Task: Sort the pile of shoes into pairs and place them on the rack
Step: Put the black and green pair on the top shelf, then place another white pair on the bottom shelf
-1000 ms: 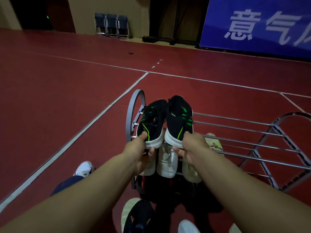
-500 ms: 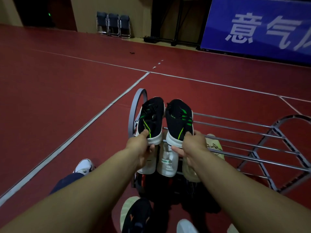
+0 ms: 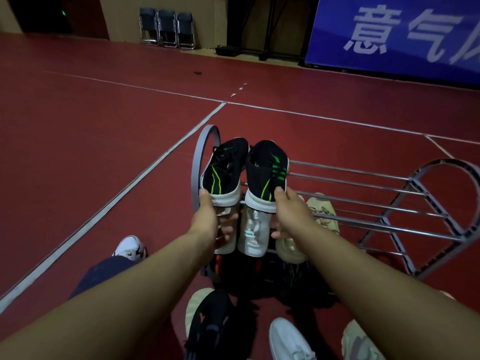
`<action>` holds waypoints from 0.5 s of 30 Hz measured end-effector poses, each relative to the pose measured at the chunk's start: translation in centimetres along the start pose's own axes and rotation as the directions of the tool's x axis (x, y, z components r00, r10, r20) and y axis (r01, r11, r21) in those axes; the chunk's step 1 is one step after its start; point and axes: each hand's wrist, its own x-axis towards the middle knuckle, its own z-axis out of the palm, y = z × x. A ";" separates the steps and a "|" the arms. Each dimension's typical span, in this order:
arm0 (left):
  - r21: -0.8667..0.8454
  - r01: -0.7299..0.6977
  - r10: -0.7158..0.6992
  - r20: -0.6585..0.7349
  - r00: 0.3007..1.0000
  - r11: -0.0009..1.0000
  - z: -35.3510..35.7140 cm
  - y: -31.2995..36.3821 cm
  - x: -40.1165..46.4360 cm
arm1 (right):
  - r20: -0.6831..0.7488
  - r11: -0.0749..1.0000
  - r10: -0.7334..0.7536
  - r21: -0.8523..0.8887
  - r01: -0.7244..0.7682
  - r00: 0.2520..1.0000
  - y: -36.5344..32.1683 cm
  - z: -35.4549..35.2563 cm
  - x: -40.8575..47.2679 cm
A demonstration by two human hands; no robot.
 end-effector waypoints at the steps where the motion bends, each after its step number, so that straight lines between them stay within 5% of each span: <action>1: 0.020 0.005 -0.005 0.008 1.000 1.000 0.1 -0.7 -0.5 | -0.038 0.998 -0.054 -0.031 0.053 0.998 0.6 0.0 -0.1; 6: 0.333 -0.071 0.061 0.040 0.997 0.940 -0.4 -6.2 -1.5 | -0.275 0.924 -0.363 -0.228 0.307 0.890 4.8 0.5 -3.6; 8: 0.594 -0.162 0.142 0.080 0.987 0.788 -1.6 -10.1 -0.6 | -0.275 0.921 -0.370 -0.234 0.312 0.887 8.3 0.8 -5.2; 12: 0.953 -0.074 0.068 0.056 0.996 0.292 -4.4 -19.0 0.8 | -0.054 0.934 -0.093 -0.351 0.068 0.994 18.7 1.2 -7.1; 15: 0.952 0.220 0.021 -0.230 0.973 0.211 -5.6 -24.0 -1.3 | -0.003 0.876 0.159 -0.461 -0.142 0.987 26.6 -0.2 -9.6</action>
